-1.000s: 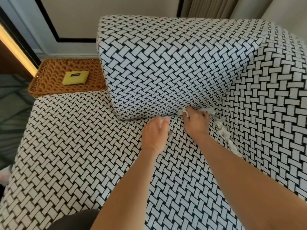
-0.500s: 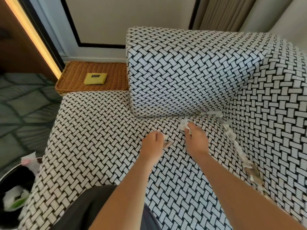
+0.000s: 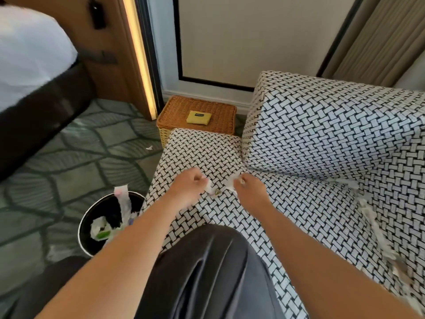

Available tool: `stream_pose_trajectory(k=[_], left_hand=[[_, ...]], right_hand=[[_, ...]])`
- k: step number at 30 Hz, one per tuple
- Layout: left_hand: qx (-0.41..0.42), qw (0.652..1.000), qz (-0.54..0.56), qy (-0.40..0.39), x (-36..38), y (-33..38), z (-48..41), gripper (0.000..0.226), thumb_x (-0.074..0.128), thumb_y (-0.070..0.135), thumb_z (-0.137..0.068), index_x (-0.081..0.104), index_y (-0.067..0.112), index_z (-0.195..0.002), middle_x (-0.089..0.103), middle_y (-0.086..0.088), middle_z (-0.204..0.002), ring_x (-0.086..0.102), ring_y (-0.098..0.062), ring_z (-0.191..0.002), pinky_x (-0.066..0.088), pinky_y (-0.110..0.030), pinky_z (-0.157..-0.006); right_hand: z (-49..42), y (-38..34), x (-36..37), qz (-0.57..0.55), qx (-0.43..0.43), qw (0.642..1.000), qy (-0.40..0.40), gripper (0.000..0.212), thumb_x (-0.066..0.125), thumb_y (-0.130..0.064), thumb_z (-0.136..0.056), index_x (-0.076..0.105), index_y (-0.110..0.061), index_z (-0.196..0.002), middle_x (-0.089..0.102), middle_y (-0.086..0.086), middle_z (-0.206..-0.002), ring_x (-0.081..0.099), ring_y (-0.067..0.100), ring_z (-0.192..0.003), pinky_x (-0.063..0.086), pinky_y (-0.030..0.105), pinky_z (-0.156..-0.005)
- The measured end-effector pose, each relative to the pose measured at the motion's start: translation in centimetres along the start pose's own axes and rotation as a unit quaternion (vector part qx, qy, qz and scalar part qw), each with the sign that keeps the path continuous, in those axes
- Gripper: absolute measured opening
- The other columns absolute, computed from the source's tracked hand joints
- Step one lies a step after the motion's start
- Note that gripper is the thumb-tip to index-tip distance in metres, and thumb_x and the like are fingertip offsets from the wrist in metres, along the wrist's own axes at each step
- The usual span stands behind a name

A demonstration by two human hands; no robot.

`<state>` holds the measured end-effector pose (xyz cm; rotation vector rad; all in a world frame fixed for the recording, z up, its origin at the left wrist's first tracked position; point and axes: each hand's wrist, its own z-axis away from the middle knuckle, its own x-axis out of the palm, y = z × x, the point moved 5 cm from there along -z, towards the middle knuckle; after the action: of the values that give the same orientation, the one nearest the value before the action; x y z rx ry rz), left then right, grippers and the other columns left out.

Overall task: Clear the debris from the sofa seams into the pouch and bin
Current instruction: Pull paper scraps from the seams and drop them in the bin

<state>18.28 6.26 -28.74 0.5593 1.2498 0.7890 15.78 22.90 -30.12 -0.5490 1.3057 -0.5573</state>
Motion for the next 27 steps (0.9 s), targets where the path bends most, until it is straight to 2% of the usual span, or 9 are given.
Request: stream_pose_trajectory(k=[4, 7, 9, 12, 13, 16, 18, 22, 27], left_hand=[[-0.038, 0.998, -0.031, 0.045, -5.1, -4.9, 1.1, 0.014, 0.046, 0.027, -0.095, 0.056, 0.017, -0.095, 0.057, 0.005, -0.07, 0.048, -0.002, -0.053, 0.032, -0.019, -0.043], [-0.076, 0.994, -0.05, 0.065, -7.9, -8.9, 1.4, 0.021, 0.045, 0.024, -0.095, 0.062, 0.012, -0.095, 0.065, -0.001, -0.076, 0.061, -0.015, -0.069, 0.046, -0.028, -0.059], [-0.108, 0.991, -0.04, 0.075, -8.9, -11.6, 1.6, 0.019, 0.046, 0.022, -0.095, 0.061, 0.011, -0.091, 0.066, -0.005, -0.087, 0.062, -0.02, -0.079, 0.049, -0.033, -0.073], [-0.144, 0.982, -0.056, 0.107, -10.1, -15.6, 1.7, 0.02, 0.044, 0.02, -0.095, 0.055, 0.015, -0.079, 0.059, -0.001, -0.087, 0.051, -0.011, -0.066, 0.039, -0.023, -0.057], [-0.158, 0.979, -0.054, 0.114, -10.3, -16.9, 1.7, 0.022, 0.044, 0.019, -0.095, 0.055, 0.013, -0.077, 0.061, -0.003, -0.085, 0.053, -0.014, -0.066, 0.041, -0.027, -0.058], [-0.201, 0.971, -0.042, 0.125, -10.1, -21.4, 1.9, 0.022, 0.045, 0.016, -0.093, 0.063, 0.004, -0.093, 0.067, -0.015, -0.095, 0.061, -0.03, -0.091, 0.045, -0.035, -0.076], [-0.231, 0.962, -0.022, 0.144, -10.0, -24.1, 2.0, 0.021, 0.047, 0.014, -0.092, 0.063, 0.003, -0.1, 0.065, -0.016, -0.104, 0.058, -0.032, -0.1, 0.04, -0.031, -0.076], [-0.289, 0.941, 0.011, 0.173, -10.5, -28.0, 1.4, 0.021, 0.05, 0.015, -0.09, 0.066, 0.007, -0.101, 0.065, -0.014, -0.109, 0.056, -0.03, -0.105, 0.04, -0.029, -0.08], [-0.312, 0.938, 0.011, 0.151, -10.0, -30.5, 0.3, 0.022, 0.052, 0.011, -0.088, 0.062, 0.007, -0.107, 0.062, -0.015, -0.113, 0.055, -0.031, -0.105, 0.04, -0.03, -0.079]], right_hand=[[0.3, -7.2, 5.2, -0.054, -0.032, 0.993, -0.096, 0.024, 0.043, -0.02, -0.096, 0.056, -0.007, -0.112, 0.059, 0.007, -0.089, 0.05, 0.01, -0.058, 0.038, 0.012, -0.04], [0.7, -10.8, 9.1, -0.079, -0.045, 0.986, -0.137, 0.012, 0.046, -0.016, -0.095, 0.056, -0.011, -0.089, 0.057, 0.003, -0.087, 0.06, 0.016, -0.072, 0.05, 0.019, -0.054], [0.9, -12.1, 11.8, -0.074, -0.049, 0.984, -0.156, 0.01, 0.047, -0.016, -0.094, 0.054, -0.013, -0.088, 0.056, 0.001, -0.085, 0.057, 0.014, -0.07, 0.049, 0.02, -0.055], [0.9, -13.4, 15.7, -0.025, -0.067, 0.982, -0.173, 0.015, 0.047, -0.016, -0.092, 0.058, -0.005, -0.096, 0.059, 0.008, -0.09, 0.057, 0.018, -0.074, 0.05, 0.03, -0.062], [0.9, -13.9, 16.8, -0.005, -0.074, 0.982, -0.176, 0.018, 0.047, -0.016, -0.092, 0.058, -0.002, -0.096, 0.059, 0.01, -0.091, 0.057, 0.02, -0.077, 0.049, 0.034, -0.066], [0.5, -15.3, 20.0, 0.002, -0.082, 0.98, -0.181, 0.019, 0.047, -0.015, -0.09, 0.057, 0.001, -0.087, 0.059, 0.015, -0.092, 0.059, 0.028, -0.084, 0.05, 0.041, -0.076], [-0.1, -16.1, 22.1, 0.01, -0.084, 0.977, -0.197, 0.013, 0.051, -0.009, -0.087, 0.053, -0.002, -0.076, 0.058, 0.016, -0.09, 0.06, 0.034, -0.09, 0.048, 0.048, -0.081], [-1.5, -16.7, 26.2, 0.059, -0.078, 0.967, -0.235, 0.016, 0.054, -0.013, -0.086, 0.059, -0.001, -0.094, 0.059, 0.013, -0.096, 0.054, 0.027, -0.09, 0.039, 0.034, -0.067], [-1.9, -14.8, 30.7, 0.04, -0.006, 0.97, -0.24, 0.02, 0.046, -0.014, -0.089, 0.048, -0.009, -0.07, 0.052, 0.012, -0.085, 0.049, 0.027, -0.081, 0.034, 0.03, -0.065]])
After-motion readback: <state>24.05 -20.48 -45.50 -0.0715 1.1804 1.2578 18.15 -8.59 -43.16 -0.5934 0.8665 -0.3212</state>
